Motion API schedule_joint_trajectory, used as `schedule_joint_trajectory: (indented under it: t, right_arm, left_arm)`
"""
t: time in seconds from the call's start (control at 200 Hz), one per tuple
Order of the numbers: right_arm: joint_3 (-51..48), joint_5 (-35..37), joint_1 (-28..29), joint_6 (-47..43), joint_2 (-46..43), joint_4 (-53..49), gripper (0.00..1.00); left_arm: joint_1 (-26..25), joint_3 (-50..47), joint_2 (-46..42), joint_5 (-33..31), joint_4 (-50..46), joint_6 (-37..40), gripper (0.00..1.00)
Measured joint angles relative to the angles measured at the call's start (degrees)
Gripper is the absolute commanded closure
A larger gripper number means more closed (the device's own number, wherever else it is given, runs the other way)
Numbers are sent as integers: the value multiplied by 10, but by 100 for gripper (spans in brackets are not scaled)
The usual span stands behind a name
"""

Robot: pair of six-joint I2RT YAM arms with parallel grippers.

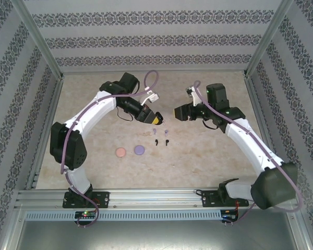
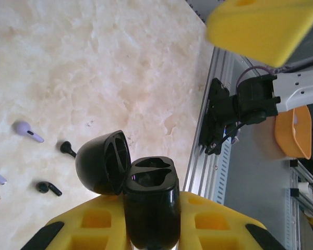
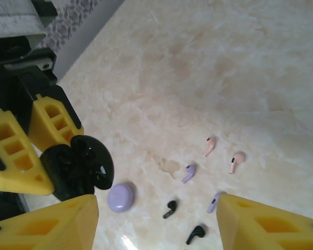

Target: Insert the wireless bluetooth earbuds into the charging case

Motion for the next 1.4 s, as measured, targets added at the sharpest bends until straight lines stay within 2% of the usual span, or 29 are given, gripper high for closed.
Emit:
schedule_joint_trajectory:
  t: [0.185, 0.405, 0.619, 0.744, 0.939, 1.224, 1.404]
  right_arm:
    - [-17, 44, -1, 68, -31, -4, 35]
    - [-77, 110, 21, 160, -19, -21, 35]
    - [-86, 177, 101, 226, 38, -30, 36]
    - [-78, 210, 151, 252, 90, -33, 38]
    - [-18, 265, 210, 280, 188, -51, 43]
    - [67, 322, 252, 295, 281, -82, 48]
    - [90, 338, 268, 296, 315, -96, 53]
  left_arm:
    - [4, -70, -71, -30, 83, -38, 100]
    - [4, -184, -169, -120, 229, -81, 100]
    - [4, -437, -319, -252, 524, -107, 100]
    - [4, -510, -357, -311, 640, -119, 100]
    - [4, -568, -375, -336, 800, -130, 100]
    - [10, -568, -374, -330, 902, -151, 100]
    - [16, -569, -374, -341, 932, -176, 100]
